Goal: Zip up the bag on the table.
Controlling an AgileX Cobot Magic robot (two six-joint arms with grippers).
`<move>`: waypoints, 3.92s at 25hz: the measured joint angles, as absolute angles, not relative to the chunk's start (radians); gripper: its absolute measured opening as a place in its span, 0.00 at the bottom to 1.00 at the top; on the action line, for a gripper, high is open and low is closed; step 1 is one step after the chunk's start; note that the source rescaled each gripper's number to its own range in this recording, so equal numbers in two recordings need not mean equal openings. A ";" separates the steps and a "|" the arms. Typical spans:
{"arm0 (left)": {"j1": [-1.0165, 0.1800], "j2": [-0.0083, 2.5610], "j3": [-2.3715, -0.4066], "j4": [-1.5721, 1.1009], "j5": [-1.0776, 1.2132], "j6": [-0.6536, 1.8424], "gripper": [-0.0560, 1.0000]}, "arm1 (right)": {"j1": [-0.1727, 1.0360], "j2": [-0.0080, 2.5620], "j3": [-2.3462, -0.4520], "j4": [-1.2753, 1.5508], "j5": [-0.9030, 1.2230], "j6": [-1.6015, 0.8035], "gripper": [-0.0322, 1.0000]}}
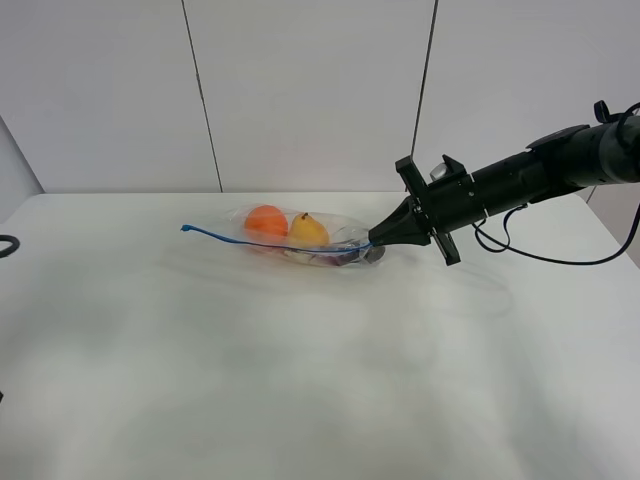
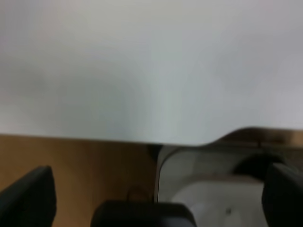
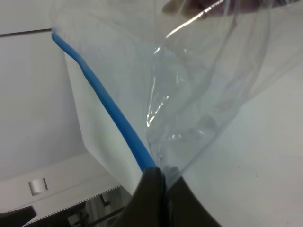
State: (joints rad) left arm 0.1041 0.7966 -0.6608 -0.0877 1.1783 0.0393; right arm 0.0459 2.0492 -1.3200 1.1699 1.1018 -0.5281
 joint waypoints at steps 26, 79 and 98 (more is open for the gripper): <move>-0.039 0.151 -0.570 -0.086 1.169 0.055 1.00 | 0.046 2.049 -1.320 1.164 1.110 -0.528 0.03; -0.043 -0.006 -0.570 -0.091 1.172 0.058 1.00 | -0.088 1.620 -1.340 0.159 1.210 -0.122 1.00; -0.043 -0.006 -0.570 -0.091 1.172 0.058 1.00 | -0.009 1.065 -0.741 0.072 1.118 -0.117 1.00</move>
State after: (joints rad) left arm -0.0433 -0.0062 -0.5697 -0.0913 1.1724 0.0577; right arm -0.0090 1.0652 -0.7409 0.0715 1.1179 -0.1168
